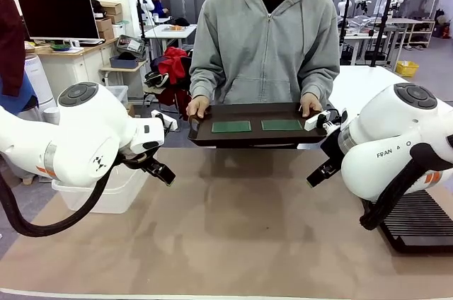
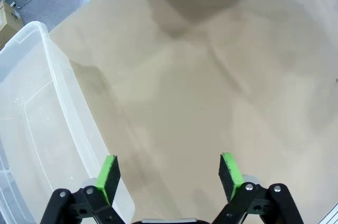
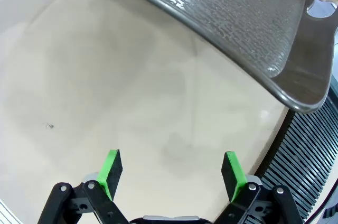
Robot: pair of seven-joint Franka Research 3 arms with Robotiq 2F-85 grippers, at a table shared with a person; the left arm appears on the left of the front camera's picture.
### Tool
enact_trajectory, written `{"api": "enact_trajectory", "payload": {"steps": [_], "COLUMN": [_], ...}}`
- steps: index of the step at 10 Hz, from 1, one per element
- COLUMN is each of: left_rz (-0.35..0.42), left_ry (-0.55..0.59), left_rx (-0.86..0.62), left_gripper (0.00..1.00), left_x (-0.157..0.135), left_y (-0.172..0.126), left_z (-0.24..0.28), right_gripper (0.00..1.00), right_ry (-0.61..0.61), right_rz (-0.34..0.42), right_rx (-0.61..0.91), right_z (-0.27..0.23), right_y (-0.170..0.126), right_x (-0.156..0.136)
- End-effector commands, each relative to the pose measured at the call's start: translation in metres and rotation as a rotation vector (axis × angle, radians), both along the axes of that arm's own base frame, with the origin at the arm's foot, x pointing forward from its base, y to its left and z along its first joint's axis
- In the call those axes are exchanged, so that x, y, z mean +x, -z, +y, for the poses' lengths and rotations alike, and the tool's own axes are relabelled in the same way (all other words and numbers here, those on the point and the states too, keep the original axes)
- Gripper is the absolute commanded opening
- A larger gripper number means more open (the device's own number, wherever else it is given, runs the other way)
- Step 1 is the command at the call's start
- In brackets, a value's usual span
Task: Sort PCBs into racks and boxes based on the side picked up.
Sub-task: Pick up the Blank PCB handed by the Human.
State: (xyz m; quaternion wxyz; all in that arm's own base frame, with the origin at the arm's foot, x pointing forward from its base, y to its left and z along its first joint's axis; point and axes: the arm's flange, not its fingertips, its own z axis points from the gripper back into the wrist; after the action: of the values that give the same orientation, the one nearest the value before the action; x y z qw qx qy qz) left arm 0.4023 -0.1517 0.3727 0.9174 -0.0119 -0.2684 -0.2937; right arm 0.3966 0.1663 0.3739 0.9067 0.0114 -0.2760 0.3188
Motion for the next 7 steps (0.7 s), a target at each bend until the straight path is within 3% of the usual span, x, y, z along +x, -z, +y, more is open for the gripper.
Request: {"api": "enact_trajectory", "payload": {"steps": [1, 7], "left_rz": [0.0, 0.0], "left_ry": [-0.001, -0.001], "left_rx": [0.0, 0.0], "left_gripper": [1.0, 1.0], "left_x": [0.0001, 0.0001], "left_y": [0.0001, 0.0001], "left_z": [0.0003, 0.0003], "right_gripper": [1.0, 1.0], "right_ry": [0.0, 0.0], "right_rz": [0.0, 0.0], "right_rx": [0.0, 0.0], "right_z": [-0.0001, -0.0001], "right_y": [0.0, 0.0], "right_x": [0.0, 0.0]}}
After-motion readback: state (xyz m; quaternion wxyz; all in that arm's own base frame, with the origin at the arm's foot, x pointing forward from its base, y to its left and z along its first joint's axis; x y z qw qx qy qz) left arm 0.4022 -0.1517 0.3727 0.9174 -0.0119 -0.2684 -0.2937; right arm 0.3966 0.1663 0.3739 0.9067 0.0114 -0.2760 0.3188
